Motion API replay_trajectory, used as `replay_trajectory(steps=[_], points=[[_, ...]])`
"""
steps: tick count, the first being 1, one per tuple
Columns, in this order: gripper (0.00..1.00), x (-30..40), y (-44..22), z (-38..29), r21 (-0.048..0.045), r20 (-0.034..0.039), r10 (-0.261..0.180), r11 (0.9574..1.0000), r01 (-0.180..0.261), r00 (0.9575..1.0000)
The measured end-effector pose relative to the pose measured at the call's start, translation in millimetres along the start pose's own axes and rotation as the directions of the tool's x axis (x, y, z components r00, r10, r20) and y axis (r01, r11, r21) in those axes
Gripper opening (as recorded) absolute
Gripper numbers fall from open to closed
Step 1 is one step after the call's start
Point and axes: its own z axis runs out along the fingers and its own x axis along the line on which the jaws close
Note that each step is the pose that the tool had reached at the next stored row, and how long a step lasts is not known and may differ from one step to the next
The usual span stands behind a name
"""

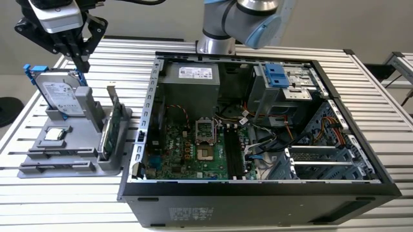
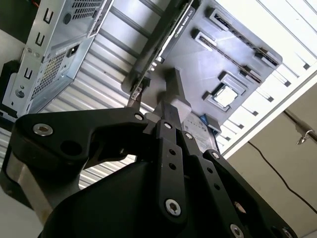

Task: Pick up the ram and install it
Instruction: 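Reach for the ram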

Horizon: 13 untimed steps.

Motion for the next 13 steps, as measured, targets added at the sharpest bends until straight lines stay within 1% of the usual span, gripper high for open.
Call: replay_trajectory(steps=[7, 11, 13], points=[[0.00, 0.6, 0.0, -0.1, 0.0001, -0.0001, 0.000, 1.0000, 0.000, 1.0000], [0.00, 6.8, 0.3, -0.1, 0.0001, 0.0000, 0.000, 1.0000, 0.000, 1.0000], [0.00, 11.6, 0.6, -0.1, 0.0001, 0.0000, 0.000, 1.0000, 0.000, 1.0000]])
